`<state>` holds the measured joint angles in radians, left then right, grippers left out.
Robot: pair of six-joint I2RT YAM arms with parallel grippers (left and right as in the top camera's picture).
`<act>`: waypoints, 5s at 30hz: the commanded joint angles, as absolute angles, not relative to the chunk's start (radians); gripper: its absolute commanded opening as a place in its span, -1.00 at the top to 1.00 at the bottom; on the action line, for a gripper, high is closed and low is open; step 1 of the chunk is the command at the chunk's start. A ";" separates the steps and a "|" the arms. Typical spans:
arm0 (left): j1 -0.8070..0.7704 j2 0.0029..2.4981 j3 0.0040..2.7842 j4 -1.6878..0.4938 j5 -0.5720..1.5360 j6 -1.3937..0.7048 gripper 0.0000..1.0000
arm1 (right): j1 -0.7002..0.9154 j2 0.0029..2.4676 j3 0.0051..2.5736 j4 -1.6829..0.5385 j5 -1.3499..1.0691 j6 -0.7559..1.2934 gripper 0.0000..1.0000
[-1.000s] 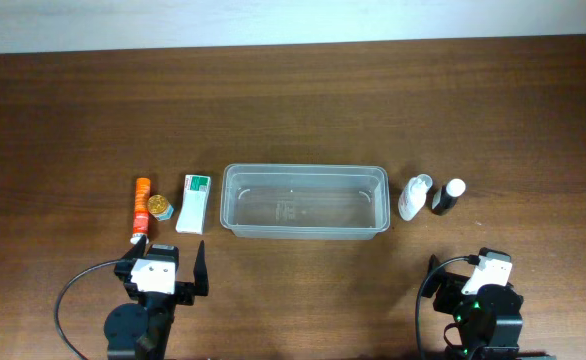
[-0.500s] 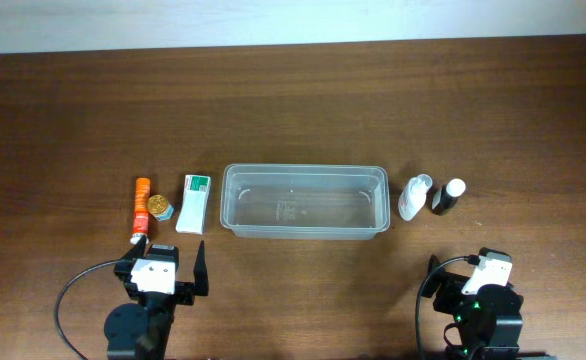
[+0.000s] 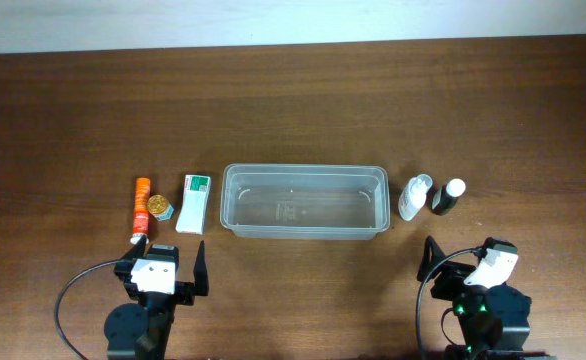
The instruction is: Pack container
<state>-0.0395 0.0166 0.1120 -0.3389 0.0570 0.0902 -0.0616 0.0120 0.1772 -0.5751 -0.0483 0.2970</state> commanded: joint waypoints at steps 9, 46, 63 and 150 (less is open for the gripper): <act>-0.046 0.007 0.104 -0.334 0.075 0.106 -0.99 | -0.054 0.119 0.413 -0.494 -0.348 0.398 -0.97; -0.046 0.007 0.104 -0.334 0.075 0.106 -0.99 | 0.125 1.691 1.541 -1.290 0.042 0.289 -0.91; -0.046 0.007 0.104 -0.334 0.075 0.106 -0.99 | 0.109 1.791 1.513 -1.250 -0.015 0.315 0.14; -0.046 0.007 0.104 -0.334 0.075 0.106 -0.99 | 0.332 1.607 1.503 -1.187 -0.065 0.498 -0.03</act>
<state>-0.0395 0.0162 0.1081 -0.3359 0.0574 0.0902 0.3363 1.6539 1.4113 -1.1645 -0.0818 0.5411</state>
